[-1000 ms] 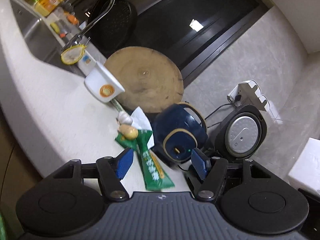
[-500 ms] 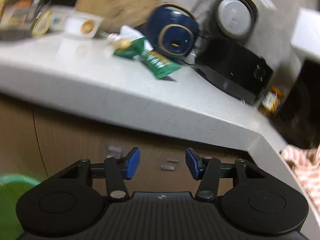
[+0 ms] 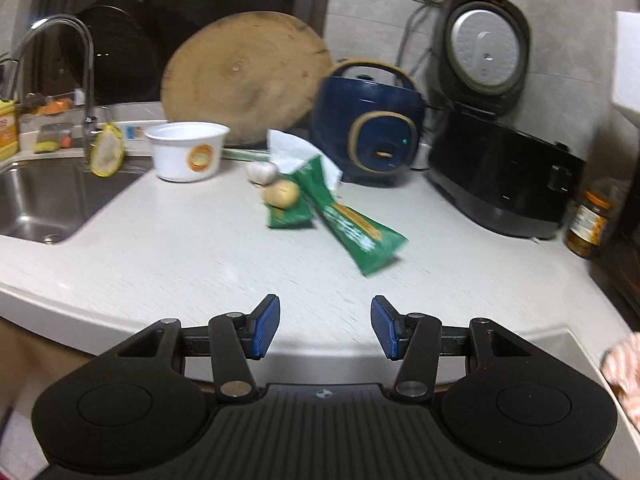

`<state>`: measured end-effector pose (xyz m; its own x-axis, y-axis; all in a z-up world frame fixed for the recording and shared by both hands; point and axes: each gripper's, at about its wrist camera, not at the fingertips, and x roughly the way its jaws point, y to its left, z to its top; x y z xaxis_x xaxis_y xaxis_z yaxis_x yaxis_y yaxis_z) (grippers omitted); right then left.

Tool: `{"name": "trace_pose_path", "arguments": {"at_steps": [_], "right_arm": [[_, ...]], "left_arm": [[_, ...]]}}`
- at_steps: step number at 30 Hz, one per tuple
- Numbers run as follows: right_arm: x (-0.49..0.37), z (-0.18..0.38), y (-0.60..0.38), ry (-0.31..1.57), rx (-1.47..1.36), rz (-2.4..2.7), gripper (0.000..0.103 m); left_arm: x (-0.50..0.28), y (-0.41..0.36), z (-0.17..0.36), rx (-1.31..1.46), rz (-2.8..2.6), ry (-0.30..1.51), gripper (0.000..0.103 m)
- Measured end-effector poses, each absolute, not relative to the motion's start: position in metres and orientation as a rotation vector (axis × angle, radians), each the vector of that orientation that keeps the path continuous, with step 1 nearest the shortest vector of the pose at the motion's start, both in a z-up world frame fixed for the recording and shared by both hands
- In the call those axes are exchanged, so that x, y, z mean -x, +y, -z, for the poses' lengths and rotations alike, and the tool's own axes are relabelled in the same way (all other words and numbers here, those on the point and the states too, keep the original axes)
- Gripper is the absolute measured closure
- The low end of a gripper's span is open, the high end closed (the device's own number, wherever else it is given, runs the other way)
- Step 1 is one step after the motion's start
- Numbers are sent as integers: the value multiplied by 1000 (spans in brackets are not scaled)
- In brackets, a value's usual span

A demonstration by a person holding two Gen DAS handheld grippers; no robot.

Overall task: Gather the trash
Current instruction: 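Raise both grippers back up over the counter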

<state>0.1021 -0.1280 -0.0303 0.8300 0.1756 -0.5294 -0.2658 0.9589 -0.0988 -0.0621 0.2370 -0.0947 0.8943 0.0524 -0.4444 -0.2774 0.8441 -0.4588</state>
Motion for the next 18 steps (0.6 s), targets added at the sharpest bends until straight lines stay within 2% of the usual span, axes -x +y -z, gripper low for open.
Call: {"name": "trace_pose_path", "arguments": {"at_steps": [4, 9, 13, 16, 18], "right_arm": [[-123, 13, -112, 539, 175, -291, 51], [-172, -16, -86, 431, 285, -313, 51], [-214, -37, -72, 326, 380, -305, 51], [-246, -47, -73, 297, 375, -388, 41], [-267, -46, -76, 314, 360, -416, 40]], "left_arm": [[39, 233, 74, 520, -170, 415, 80], [-11, 224, 33, 499, -148, 353, 80], [-71, 223, 25, 668, -102, 388, 80], [-118, 207, 27, 607, -174, 452, 80], [-138, 197, 26, 570, -223, 468, 80]]}}
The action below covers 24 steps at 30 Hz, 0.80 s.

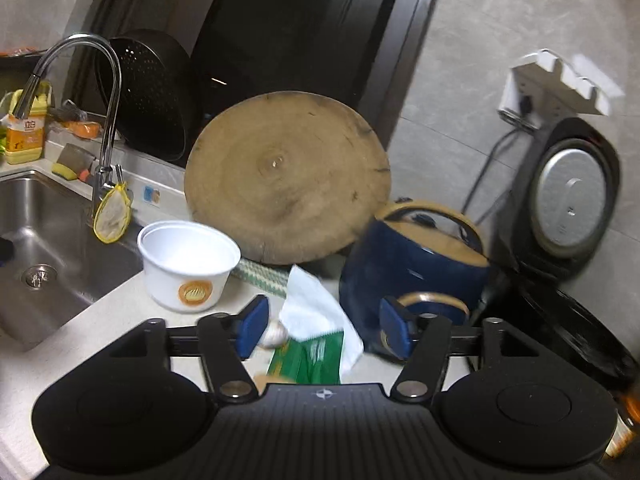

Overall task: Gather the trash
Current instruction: 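Raise both grippers back up over the counter, then reach the left gripper to the white plastic bowl while the right gripper approaches the garlic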

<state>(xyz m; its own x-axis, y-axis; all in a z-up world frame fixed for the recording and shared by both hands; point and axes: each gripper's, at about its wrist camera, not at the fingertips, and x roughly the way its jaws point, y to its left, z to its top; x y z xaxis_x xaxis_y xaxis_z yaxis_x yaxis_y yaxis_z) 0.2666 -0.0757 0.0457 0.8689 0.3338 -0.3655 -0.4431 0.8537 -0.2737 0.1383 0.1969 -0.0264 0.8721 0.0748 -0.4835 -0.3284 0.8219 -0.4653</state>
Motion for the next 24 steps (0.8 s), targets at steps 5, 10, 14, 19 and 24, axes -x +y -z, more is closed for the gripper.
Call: {"name": "trace_pose_path", "arguments": {"at_steps": [5, 10, 14, 19, 24], "right_arm": [[-304, -37, -85, 397, 244, -506, 40], [-301, -19, -74, 420, 260, -527, 39], [-293, -13, -62, 445, 277, -518, 39], [-274, -22, -55, 446, 255, -470, 39], [-245, -58, -60, 349, 231, -400, 39]], "left_arm": [[-157, 174, 12, 438, -259, 474, 80], [-147, 175, 7, 410, -262, 479, 80], [-126, 188, 5, 397, -283, 489, 80], [-93, 203, -7, 383, -255, 464, 80], [-53, 218, -41, 361, -149, 372, 80]]}}
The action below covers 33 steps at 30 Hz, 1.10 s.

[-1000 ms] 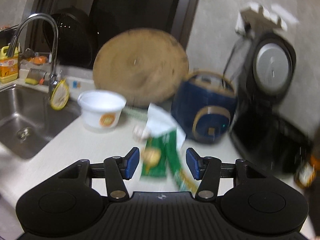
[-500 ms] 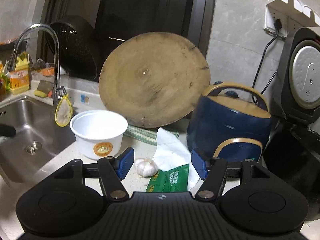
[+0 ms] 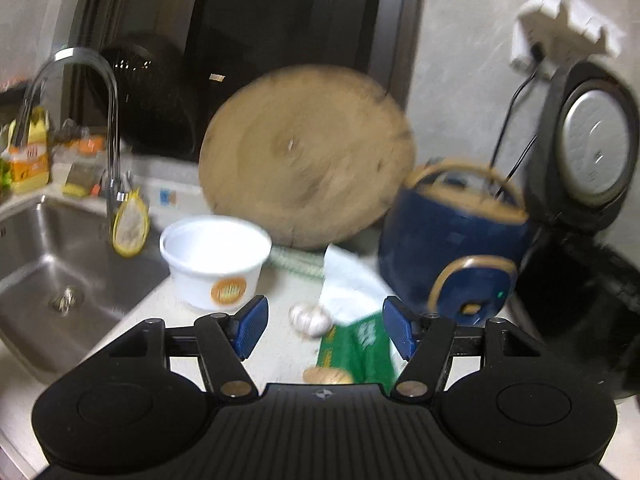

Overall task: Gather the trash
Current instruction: 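Reach the left gripper to the white plastic bowl while the right gripper approaches the garlic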

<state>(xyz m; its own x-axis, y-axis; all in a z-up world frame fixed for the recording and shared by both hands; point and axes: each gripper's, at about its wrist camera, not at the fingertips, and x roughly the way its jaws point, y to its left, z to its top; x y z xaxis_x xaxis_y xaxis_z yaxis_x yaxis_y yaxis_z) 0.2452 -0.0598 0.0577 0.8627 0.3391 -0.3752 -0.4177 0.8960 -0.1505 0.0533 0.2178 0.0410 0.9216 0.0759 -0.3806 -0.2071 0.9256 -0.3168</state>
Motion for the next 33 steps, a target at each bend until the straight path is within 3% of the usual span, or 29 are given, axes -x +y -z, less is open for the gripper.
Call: {"name": "trace_pose_path", "arguments": {"at_steps": [3, 8, 11, 17, 19, 26, 33], "right_arm": [[-231, -81, -64, 280, 213, -347, 32], [-227, -96, -60, 345, 214, -337, 32], [-234, -100, -56, 397, 246, -369, 32], [-285, -139, -80, 289, 188, -373, 32], [-313, -149, -89, 282, 154, -390, 25], [-393, -93, -81, 468, 199, -501, 23], [-413, -19, -89, 623, 211, -527, 23]], "left_arm": [[-43, 227, -65, 316, -109, 314, 80], [-54, 235, -86, 348, -8, 305, 80], [-79, 230, -90, 334, 12, 321, 80], [-151, 214, -120, 327, 41, 305, 80], [-187, 211, -120, 328, 23, 335, 80], [-318, 207, -20, 343, -201, 684, 80], [-364, 215, 28, 299, -393, 768, 79]]}}
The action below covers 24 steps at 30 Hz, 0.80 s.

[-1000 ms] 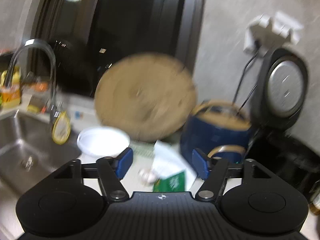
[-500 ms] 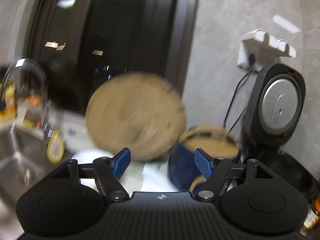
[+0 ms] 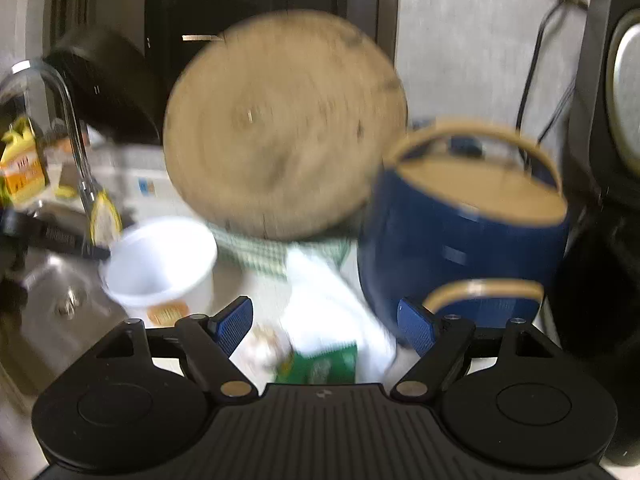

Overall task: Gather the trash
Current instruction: 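Reach the left gripper to the white plastic bowl while the right gripper approaches the garlic, then grasp the white bowl rim with the left gripper while the right gripper grasps the garlic bulb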

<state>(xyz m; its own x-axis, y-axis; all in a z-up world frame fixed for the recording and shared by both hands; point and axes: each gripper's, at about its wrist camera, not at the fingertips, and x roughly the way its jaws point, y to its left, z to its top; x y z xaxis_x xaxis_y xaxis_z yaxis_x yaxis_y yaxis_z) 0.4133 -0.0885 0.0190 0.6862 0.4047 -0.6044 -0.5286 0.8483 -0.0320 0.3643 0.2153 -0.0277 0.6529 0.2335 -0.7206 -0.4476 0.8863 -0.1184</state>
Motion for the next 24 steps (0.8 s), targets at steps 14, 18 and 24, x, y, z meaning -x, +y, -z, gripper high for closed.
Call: {"name": "trace_pose_path", "arguments": {"at_steps": [14, 18, 24], "right_arm": [[-378, 45, -105, 695, 268, -508, 23], [-363, 40, -108, 666, 231, -575, 23], [-350, 37, -93, 619, 258, -649, 23]], "left_arm": [[-346, 209, 60, 396, -293, 795, 84], [-303, 194, 60, 469, -276, 786, 88], [-240, 180, 65, 531, -304, 744, 89]]}}
